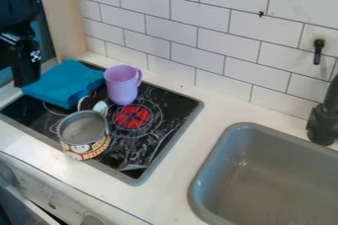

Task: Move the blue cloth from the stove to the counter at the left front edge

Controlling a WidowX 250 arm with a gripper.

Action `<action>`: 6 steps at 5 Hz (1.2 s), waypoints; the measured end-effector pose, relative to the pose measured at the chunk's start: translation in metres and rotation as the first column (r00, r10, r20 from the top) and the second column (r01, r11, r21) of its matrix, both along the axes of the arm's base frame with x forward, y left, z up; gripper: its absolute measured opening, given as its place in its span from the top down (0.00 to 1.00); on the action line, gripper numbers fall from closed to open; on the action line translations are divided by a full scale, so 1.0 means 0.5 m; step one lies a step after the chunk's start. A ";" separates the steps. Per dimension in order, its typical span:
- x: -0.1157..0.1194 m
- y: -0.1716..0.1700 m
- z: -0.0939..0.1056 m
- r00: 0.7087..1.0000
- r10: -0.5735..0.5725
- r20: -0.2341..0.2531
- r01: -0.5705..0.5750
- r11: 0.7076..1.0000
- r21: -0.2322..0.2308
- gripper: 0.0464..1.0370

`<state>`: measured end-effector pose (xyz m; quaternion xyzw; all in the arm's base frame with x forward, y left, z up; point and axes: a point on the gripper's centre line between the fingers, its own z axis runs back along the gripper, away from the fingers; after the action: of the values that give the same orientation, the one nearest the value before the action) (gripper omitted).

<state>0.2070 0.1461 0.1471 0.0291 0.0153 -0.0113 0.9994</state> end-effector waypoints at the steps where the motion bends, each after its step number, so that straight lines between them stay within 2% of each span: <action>1: 0.000 -0.001 -0.012 1.000 0.004 -0.015 -0.004 1.000 -0.013 0.04; 2: 0.051 0.023 -0.030 0.999 0.013 0.033 -0.012 1.000 -0.017 0.04; 3: 0.094 0.060 -0.044 0.997 0.055 0.049 -0.057 0.998 0.024 0.04; 5: 0.166 0.121 -0.095 0.991 0.114 0.064 -0.118 0.991 0.067 0.04; 6: 0.203 0.132 -0.119 0.989 0.122 0.086 -0.125 0.992 0.035 0.04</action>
<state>0.3087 0.2121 0.0877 0.0486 -0.0246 0.0522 0.9972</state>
